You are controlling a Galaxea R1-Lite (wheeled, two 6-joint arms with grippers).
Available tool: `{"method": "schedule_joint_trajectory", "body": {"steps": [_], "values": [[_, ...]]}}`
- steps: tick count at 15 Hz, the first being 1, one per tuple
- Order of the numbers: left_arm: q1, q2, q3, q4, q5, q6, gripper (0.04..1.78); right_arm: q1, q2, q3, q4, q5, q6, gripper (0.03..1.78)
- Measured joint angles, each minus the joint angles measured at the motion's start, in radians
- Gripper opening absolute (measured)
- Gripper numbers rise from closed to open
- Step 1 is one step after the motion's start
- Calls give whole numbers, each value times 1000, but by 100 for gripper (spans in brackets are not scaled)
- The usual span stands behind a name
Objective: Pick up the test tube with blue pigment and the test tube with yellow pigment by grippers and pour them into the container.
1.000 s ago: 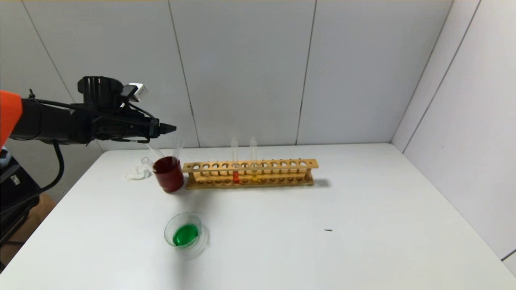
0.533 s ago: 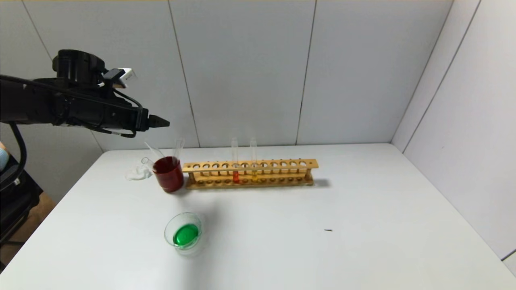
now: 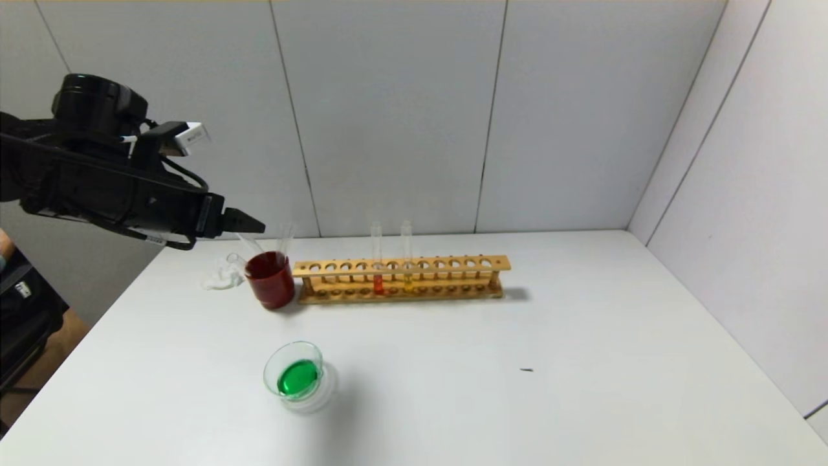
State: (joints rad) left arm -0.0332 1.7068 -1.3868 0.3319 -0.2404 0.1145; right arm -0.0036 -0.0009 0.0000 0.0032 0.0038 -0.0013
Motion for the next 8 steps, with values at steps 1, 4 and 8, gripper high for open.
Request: {"method": "schedule_joint_trajectory", "body": {"steps": [1, 4, 8], "values": [[7, -36, 30, -14, 6, 0, 175, 0, 0, 0, 0, 0, 0, 175], [33, -180, 130, -58, 54, 3, 175, 1, 0, 0, 0, 0, 0, 175], [74, -448, 276, -70, 84, 8, 175, 0, 0, 0, 0, 0, 0, 175]]}}
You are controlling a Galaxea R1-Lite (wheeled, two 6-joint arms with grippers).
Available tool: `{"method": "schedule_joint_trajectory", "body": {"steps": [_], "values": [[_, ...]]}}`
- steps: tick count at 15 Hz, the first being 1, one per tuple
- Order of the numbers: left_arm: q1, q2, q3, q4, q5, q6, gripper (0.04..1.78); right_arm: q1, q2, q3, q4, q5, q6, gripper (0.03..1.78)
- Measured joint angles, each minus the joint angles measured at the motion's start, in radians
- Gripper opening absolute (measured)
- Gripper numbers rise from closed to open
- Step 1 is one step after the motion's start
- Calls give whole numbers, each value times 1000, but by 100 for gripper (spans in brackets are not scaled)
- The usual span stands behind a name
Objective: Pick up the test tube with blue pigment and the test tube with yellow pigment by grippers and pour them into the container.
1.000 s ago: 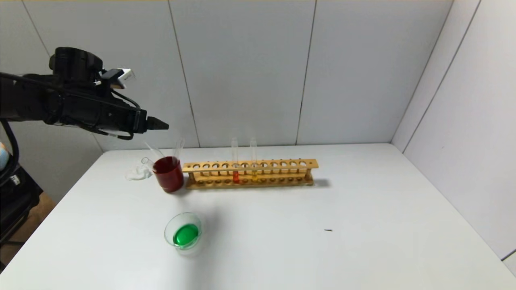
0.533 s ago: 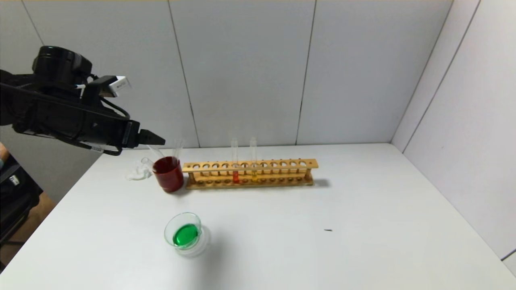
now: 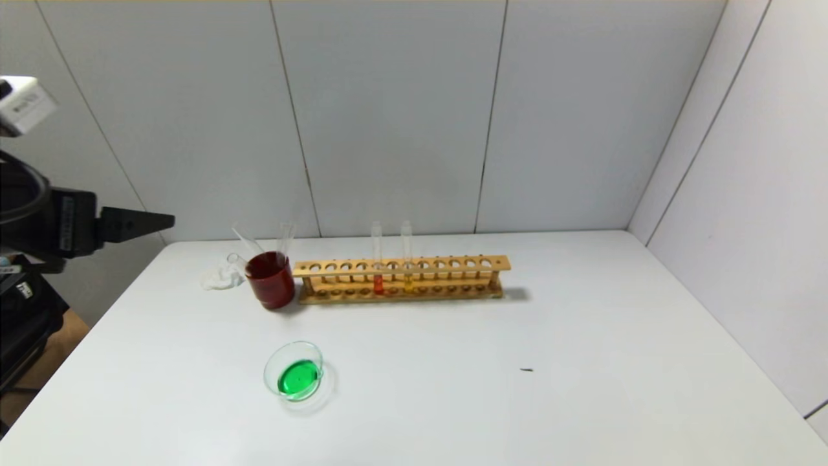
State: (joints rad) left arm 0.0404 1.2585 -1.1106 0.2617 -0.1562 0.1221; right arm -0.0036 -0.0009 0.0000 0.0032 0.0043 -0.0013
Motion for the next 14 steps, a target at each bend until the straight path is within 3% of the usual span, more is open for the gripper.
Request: {"method": "schedule_joint_trajectory", "body": {"steps": [5, 8, 12, 14], "values": [[52, -412, 158, 16, 4, 9, 175, 1, 0, 0, 0, 0, 0, 175], [60, -634, 202, 91, 2, 22, 175, 0, 0, 0, 0, 0, 0, 175], [-56, -890, 228, 253, 9, 29, 175, 0, 0, 0, 0, 0, 0, 175], [-63, -983, 256, 309, 9, 29, 175, 1, 0, 0, 0, 0, 0, 175]]}}
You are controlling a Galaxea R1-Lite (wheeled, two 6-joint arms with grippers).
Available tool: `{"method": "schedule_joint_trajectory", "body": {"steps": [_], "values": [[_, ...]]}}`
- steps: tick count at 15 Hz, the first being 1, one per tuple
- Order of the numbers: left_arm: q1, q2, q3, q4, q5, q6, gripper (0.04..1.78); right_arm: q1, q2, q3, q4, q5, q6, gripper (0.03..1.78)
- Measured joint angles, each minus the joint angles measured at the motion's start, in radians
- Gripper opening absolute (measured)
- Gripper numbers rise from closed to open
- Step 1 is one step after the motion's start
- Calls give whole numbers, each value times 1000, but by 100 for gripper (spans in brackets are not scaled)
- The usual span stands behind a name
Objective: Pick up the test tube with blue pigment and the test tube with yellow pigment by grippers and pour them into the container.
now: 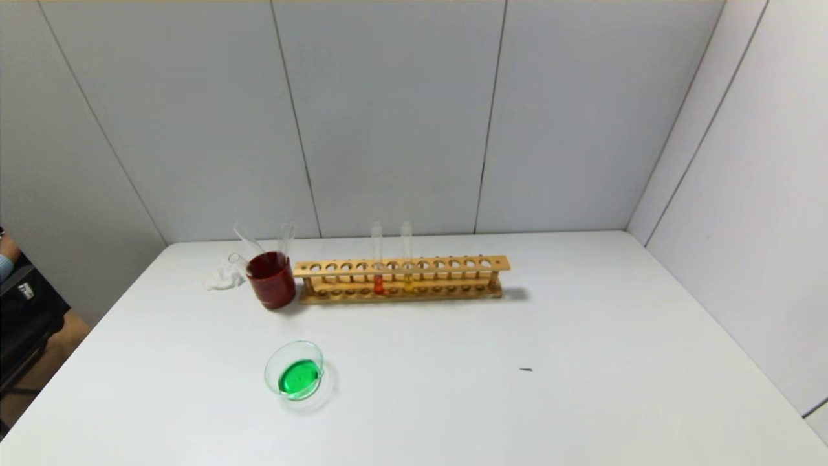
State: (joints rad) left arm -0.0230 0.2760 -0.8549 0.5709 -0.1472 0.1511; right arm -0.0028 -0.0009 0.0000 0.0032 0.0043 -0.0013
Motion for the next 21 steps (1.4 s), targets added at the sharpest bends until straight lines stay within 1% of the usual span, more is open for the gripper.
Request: {"method": "schedule_joint_trajectory", "body": {"steps": [3, 5, 6, 8, 11, 14, 15, 16, 18, 21], "values": [[10, -127, 77, 2, -4, -1, 175, -1, 0, 0, 0, 0, 0, 175], [14, -204, 149, -44, 4, -17, 175, 0, 0, 0, 0, 0, 0, 175], [16, -229, 196, -99, 7, -31, 175, 0, 0, 0, 0, 0, 0, 175], [18, -258, 318, -274, 23, -76, 175, 0, 0, 0, 0, 0, 0, 175], [18, -275, 558, -532, 59, -100, 175, 0, 0, 0, 0, 0, 0, 175], [18, -277, 772, -709, 93, -79, 175, 0, 0, 0, 0, 0, 0, 175], [18, -278, 813, -719, 114, -66, 175, 0, 0, 0, 0, 0, 0, 175], [18, -278, 834, -685, 134, -60, 175, 0, 0, 0, 0, 0, 0, 175], [19, -278, 849, -566, 143, -73, 175, 0, 0, 0, 0, 0, 0, 175], [20, -278, 854, -564, 146, -114, 175, 0, 0, 0, 0, 0, 0, 175]]}}
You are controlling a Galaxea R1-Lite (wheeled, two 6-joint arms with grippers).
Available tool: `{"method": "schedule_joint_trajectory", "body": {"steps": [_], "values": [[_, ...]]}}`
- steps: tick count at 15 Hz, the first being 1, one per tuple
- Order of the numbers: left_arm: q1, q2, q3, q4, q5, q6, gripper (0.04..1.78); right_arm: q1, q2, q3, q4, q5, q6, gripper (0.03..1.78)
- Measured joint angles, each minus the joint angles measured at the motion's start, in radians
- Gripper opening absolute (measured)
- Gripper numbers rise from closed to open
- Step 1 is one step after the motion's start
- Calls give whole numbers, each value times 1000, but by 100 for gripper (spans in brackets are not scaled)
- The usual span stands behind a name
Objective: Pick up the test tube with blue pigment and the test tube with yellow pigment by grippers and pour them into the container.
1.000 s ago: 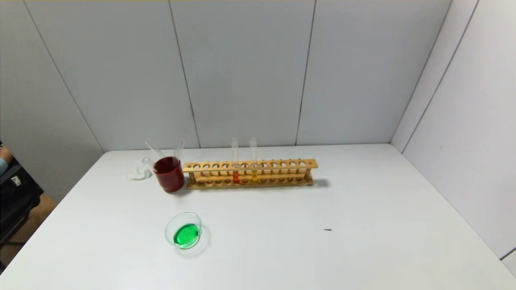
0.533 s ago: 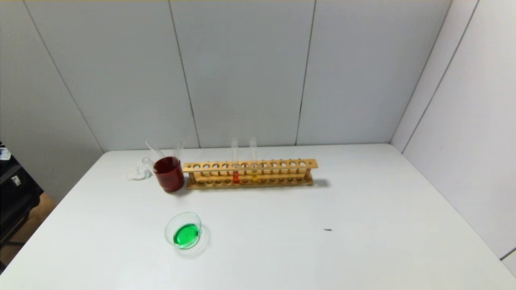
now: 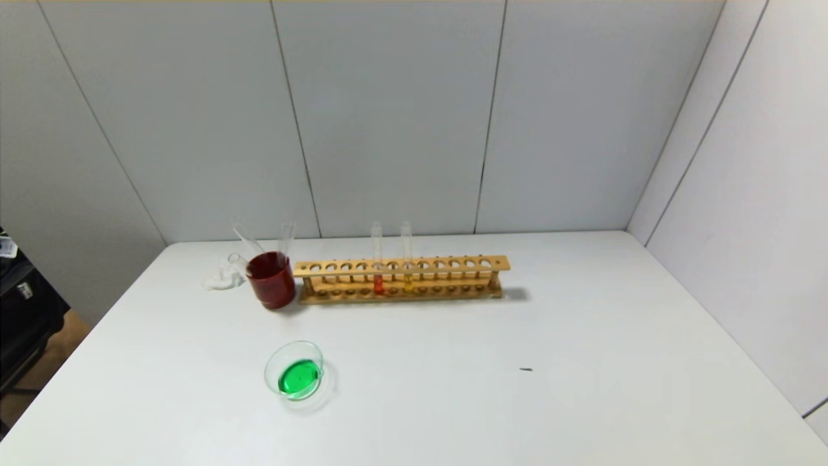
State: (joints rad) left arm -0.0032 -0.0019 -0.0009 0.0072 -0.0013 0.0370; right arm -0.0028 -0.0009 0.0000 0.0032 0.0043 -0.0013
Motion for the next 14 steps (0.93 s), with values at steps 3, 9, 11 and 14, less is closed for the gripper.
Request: {"method": "schedule_joint_trajectory", "body": {"steps": [3, 9, 11, 14], "values": [[0, 0, 1, -3, 1, -37, 175, 0, 0, 0, 0, 0, 0, 175], [0, 0, 1, -3, 1, -36, 175, 0, 0, 0, 0, 0, 1, 175], [-1, 0, 1, -3, 0, -31, 175, 0, 0, 0, 0, 0, 1, 175], [-1, 0, 1, -3, 0, -32, 175, 0, 0, 0, -1, 0, 0, 175]]}}
